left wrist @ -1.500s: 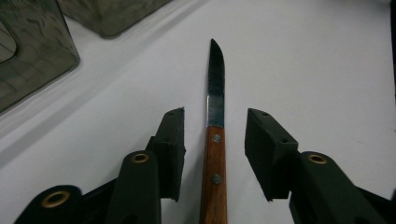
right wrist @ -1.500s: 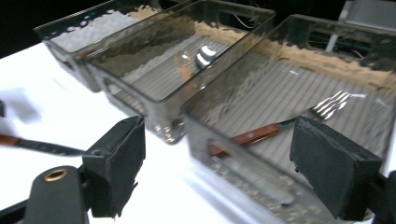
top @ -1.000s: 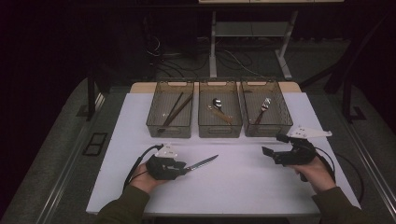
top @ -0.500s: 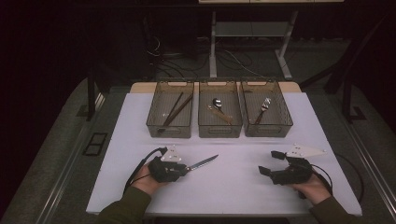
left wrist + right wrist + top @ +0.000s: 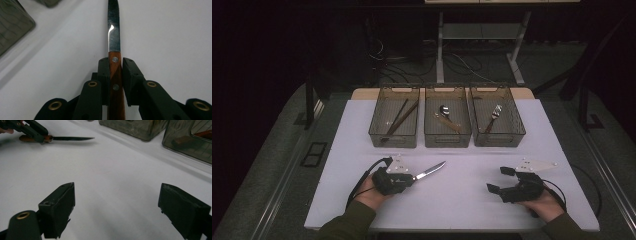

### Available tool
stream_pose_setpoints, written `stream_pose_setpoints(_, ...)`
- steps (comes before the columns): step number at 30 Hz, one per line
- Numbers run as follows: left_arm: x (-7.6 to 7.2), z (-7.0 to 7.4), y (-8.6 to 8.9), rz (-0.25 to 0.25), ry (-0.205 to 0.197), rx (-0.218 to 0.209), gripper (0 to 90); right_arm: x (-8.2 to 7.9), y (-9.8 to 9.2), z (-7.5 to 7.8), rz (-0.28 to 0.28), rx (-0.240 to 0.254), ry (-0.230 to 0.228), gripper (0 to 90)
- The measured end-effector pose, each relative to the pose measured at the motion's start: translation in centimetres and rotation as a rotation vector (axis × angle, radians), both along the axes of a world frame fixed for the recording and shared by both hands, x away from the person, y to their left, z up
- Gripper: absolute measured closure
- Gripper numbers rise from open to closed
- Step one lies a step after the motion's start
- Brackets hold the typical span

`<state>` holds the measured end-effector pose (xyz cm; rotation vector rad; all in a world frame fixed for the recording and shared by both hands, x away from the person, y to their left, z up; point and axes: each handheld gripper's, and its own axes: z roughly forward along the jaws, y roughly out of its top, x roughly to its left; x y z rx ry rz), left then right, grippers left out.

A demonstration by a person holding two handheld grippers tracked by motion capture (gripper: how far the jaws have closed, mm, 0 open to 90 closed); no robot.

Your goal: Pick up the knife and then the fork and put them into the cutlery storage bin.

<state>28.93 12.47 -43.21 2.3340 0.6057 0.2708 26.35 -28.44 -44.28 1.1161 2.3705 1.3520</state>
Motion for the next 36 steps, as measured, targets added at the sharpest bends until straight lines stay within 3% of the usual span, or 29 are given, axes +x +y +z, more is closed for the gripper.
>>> stream_pose_setpoints(8, 0.0, 1.4, -0.4, 0.034, -0.018, -0.107, 76.7, 0.7, 1.3, 0.8, 0.033, -0.017, 0.006, 14.2)
stream_pose_setpoints(11, -0.1, 2.1, -0.8, 0.046, -0.036, -0.144, 76.8, 0.9, 1.8, 1.4, 0.056, -0.04, -0.017, 14.3)
stream_pose_setpoints(17, 0.0, 2.6, -2.0, 0.049, -0.04, -0.177, 76.8, 1.8, 3.3, 2.2, 0.063, -0.057, -0.037, 14.3)
stream_pose_setpoints(21, 0.2, 2.9, -3.1, 0.052, -0.053, -0.199, 76.7, 2.7, 4.1, 3.0, 0.078, -0.022, -0.013, 16.2)
stream_pose_setpoints(26, 0.5, 3.4, -4.7, 0.047, -0.072, -0.226, 76.7, 4.2, 5.3, 3.6, 0.109, 0.047, 0.02, 31.2)
stream_pose_setpoints(29, 0.5, 3.3, -5.6, 0.038, -0.075, -0.231, 76.7, 4.8, 6.0, 3.9, 0.125, 0.09, 0.032, 35.6)
stream_pose_setpoints(36, 0.9, 3.4, -6.9, 0.033, -0.083, -0.251, 76.7, 6.0, 7.2, 3.4, 0.152, 0.166, 0.091, 44.2)
